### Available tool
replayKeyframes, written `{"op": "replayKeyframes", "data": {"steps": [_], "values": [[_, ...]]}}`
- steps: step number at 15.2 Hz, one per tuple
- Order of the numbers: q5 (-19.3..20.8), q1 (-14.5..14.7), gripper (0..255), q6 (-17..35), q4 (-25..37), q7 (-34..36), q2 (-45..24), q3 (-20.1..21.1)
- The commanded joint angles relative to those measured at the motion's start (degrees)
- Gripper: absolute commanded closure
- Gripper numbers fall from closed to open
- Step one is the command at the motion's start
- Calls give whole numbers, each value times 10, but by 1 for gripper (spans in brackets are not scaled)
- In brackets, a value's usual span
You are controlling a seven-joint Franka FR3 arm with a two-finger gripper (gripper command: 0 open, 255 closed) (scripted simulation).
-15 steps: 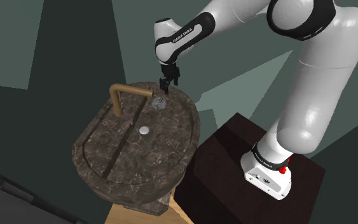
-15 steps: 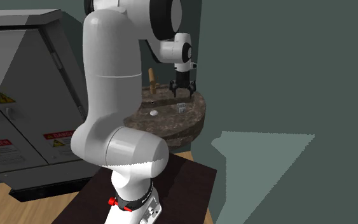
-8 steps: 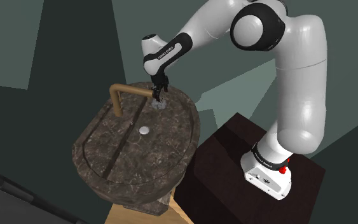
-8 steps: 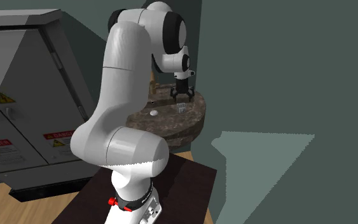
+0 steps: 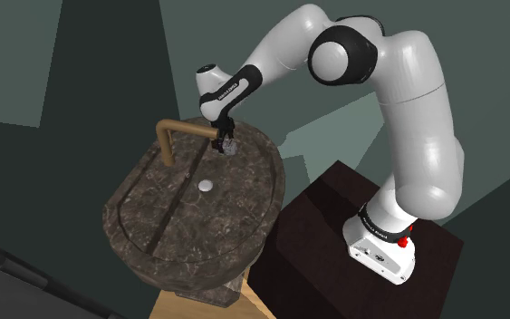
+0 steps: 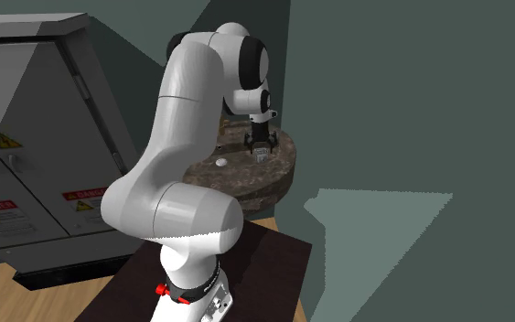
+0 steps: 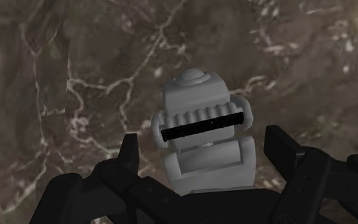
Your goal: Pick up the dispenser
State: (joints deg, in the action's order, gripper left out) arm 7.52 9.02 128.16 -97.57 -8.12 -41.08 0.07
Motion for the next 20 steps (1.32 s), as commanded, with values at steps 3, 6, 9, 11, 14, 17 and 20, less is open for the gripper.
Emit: {"op": "replayKeyframes", "data": {"steps": [3, 6, 9, 11, 14, 17, 20], "values": [[1, 0, 0, 11, 3, 1, -15, -1], [1, 0, 255, 10, 5, 1, -16, -1], [1, 0, 255, 10, 6, 1, -16, -1], [1, 0, 255, 10, 6, 0, -16, -1], [1, 0, 255, 7, 2, 1, -9, 0], [0, 0, 255, -7, -2, -1, 9, 0], [-1, -1, 255, -21, -4, -3, 26, 1]]}}
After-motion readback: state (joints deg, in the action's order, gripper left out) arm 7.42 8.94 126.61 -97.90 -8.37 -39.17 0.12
